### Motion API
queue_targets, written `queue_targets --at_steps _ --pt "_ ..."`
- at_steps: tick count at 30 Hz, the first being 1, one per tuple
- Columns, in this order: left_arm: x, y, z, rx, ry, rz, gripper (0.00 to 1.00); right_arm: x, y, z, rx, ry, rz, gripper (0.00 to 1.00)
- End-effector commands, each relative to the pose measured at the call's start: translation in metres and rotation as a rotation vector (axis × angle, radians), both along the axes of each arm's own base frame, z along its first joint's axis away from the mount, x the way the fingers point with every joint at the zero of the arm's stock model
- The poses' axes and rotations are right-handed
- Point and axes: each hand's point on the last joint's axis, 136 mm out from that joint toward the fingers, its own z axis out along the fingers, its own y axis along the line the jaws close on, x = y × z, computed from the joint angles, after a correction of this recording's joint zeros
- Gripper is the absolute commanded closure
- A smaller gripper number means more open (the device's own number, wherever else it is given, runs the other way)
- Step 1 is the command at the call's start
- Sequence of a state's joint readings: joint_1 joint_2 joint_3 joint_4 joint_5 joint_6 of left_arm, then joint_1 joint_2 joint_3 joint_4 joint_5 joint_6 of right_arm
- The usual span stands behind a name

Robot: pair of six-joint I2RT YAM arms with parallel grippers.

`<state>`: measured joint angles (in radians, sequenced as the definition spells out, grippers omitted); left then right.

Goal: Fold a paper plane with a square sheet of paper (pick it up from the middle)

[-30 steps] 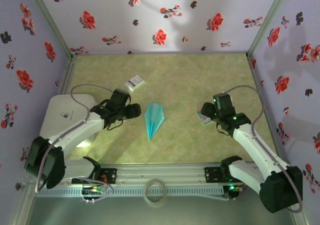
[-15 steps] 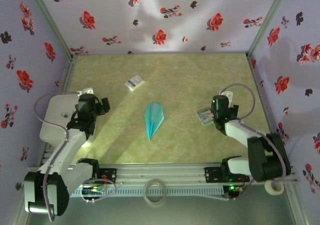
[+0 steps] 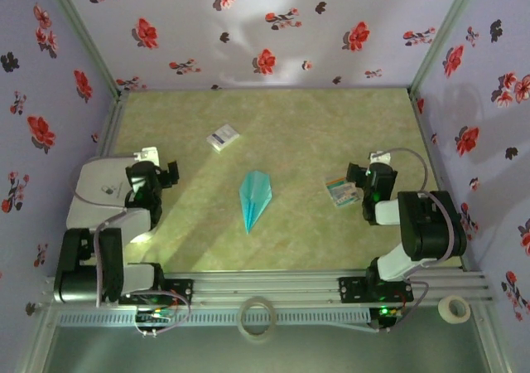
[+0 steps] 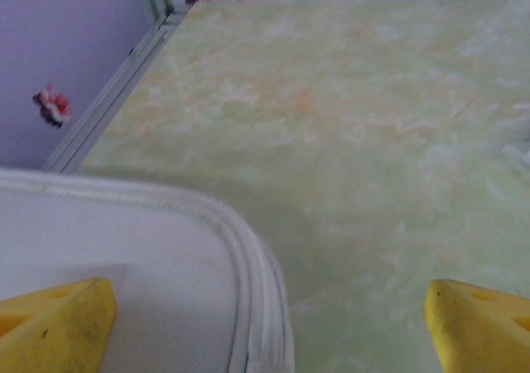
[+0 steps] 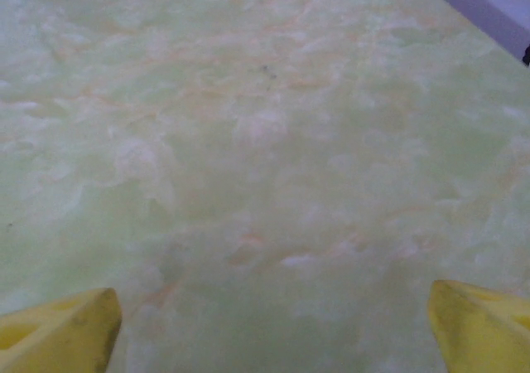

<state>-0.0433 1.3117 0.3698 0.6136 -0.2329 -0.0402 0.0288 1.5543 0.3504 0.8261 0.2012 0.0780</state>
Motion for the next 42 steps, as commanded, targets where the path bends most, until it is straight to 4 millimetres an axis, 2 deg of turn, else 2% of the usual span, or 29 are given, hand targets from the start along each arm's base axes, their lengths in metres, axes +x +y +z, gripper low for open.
queue_targets --at_steps 1,6,10,12,14,42 --pt "0.019 -0.006 0.016 -0.009 -0.108 -0.074 0.05 0.014 -0.008 0.027 0.003 -0.101 -0.055 0.01" --pt "0.022 -0.018 -0.007 -0.012 -0.110 -0.152 0.05 0.013 -0.011 0.027 0.000 -0.105 -0.071 0.01" --pt "0.025 -0.012 -0.011 -0.011 -0.101 -0.117 0.04 0.014 -0.010 0.027 0.001 -0.106 -0.066 0.01" --pt "0.029 0.002 -0.013 -0.013 -0.063 -0.032 0.04 0.014 -0.010 0.027 0.001 -0.105 -0.065 0.01" --pt "0.029 0.005 -0.013 -0.010 -0.067 -0.019 0.00 0.014 -0.010 0.027 0.001 -0.106 -0.066 0.01" --pt "0.028 0.005 -0.012 -0.010 -0.071 -0.019 0.00 0.015 -0.007 0.027 0.001 -0.101 -0.045 0.01"
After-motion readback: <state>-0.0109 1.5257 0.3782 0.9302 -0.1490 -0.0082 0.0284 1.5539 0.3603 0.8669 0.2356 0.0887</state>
